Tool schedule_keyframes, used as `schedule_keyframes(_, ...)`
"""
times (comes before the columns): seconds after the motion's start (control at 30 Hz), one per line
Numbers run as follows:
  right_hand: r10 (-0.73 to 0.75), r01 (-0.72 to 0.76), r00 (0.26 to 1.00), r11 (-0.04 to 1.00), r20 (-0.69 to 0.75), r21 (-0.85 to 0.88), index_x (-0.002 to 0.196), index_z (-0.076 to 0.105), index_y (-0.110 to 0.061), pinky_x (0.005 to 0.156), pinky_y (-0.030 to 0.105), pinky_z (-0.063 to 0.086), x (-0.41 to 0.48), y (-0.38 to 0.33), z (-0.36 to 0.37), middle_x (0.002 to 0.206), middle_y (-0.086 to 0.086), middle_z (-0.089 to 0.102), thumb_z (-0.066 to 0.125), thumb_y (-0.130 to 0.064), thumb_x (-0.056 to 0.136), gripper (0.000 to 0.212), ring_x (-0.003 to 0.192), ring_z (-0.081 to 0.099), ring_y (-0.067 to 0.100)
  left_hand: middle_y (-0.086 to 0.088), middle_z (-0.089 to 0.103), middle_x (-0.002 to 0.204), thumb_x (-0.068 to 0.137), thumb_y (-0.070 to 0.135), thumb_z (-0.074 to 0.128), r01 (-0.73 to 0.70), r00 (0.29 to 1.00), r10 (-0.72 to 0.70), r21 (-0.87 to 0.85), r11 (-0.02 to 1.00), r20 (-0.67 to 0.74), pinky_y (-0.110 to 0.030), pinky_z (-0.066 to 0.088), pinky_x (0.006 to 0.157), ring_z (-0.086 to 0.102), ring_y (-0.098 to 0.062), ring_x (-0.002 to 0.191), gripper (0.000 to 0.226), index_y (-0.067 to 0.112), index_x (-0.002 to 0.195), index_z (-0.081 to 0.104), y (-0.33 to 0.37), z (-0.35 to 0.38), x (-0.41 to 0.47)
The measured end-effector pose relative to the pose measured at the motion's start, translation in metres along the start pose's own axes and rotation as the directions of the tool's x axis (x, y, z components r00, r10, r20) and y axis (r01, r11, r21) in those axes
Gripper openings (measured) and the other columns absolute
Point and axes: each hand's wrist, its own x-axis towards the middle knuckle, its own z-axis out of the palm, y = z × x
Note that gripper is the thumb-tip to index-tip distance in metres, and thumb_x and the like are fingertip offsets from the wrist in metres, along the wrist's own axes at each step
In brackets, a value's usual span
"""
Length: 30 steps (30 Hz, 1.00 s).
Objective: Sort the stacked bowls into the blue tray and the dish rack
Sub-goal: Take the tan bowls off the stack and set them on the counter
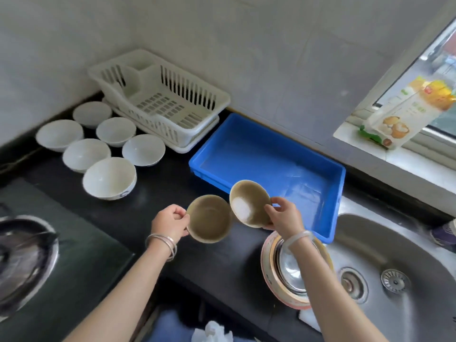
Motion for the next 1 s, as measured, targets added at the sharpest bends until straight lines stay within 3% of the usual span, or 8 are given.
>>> schedule_keyframes(0.17,-0.002,0.01,0.995,0.997,0.098,-0.074,0.093,0.058,-0.016,0.036,0.014,0.046,0.02,-0.017,0.076,0.098,0.009,0.056,0.052,-0.009,0.089,0.01,0.073,0.059,0.02,-0.014,0.063,0.076,0.081,0.0,0.06,0.124,0.978,-0.148,-0.157,0.98,-0.148,-0.035,0.057,0.071,0.063,-0.022,0.07,0.015,0.009,0.069,0.057,-0.033,-0.049,0.018)
schedule_keyframes(0.4,0.049,-0.027,0.989,0.987,0.136,-0.159,0.105,0.056,-0.016,0.037,0.014,0.048,0.045,-0.035,0.164,0.09,0.003,0.056,0.047,-0.01,0.091,0.018,0.057,0.057,0.008,-0.017,0.063,0.089,0.084,0.002,0.06,0.186,0.934,-0.251,-0.253,0.949,-0.256,-0.03,0.055,0.07,0.064,-0.028,0.077,0.013,0.008,0.073,0.056,-0.061,-0.087,0.04)
schedule_keyframes(0.6,0.232,-0.217,0.952,0.972,0.2,-0.093,0.127,0.048,-0.012,0.067,0.036,0.06,0.064,-0.047,0.211,0.104,0.006,0.053,0.047,-0.006,0.092,0.035,0.065,0.057,0.015,-0.017,0.062,0.092,0.082,-0.004,0.059,0.217,0.901,-0.325,-0.352,0.911,-0.288,-0.034,0.056,0.072,0.065,-0.033,0.081,0.016,0.008,0.071,0.055,-0.066,-0.098,0.06)
schedule_keyframes(0.83,0.307,-0.306,0.934,0.951,0.183,-0.034,0.129,0.047,-0.015,0.063,0.03,0.057,0.074,-0.047,0.234,0.107,0.007,0.053,0.048,-0.007,0.092,0.037,0.067,0.056,0.016,-0.017,0.059,0.093,0.085,-0.004,0.055,0.239,0.888,-0.382,-0.452,0.859,-0.257,-0.04,0.056,0.078,0.061,-0.034,0.084,0.007,0.002,0.08,0.054,-0.07,-0.098,0.071)
schedule_keyframes(1.0,0.313,-0.323,0.926,0.946,0.213,0.012,0.132,0.045,-0.016,0.055,0.024,0.054,0.076,-0.051,0.241,0.125,0.009,0.054,0.049,-0.007,0.093,0.041,0.087,0.057,0.02,-0.017,0.056,0.091,0.086,-0.002,0.054,0.233,0.888,-0.387,-0.484,0.844,-0.247,-0.039,0.056,0.077,0.058,-0.032,0.086,0.004,0.002,0.084,0.053,-0.068,-0.096,0.074)
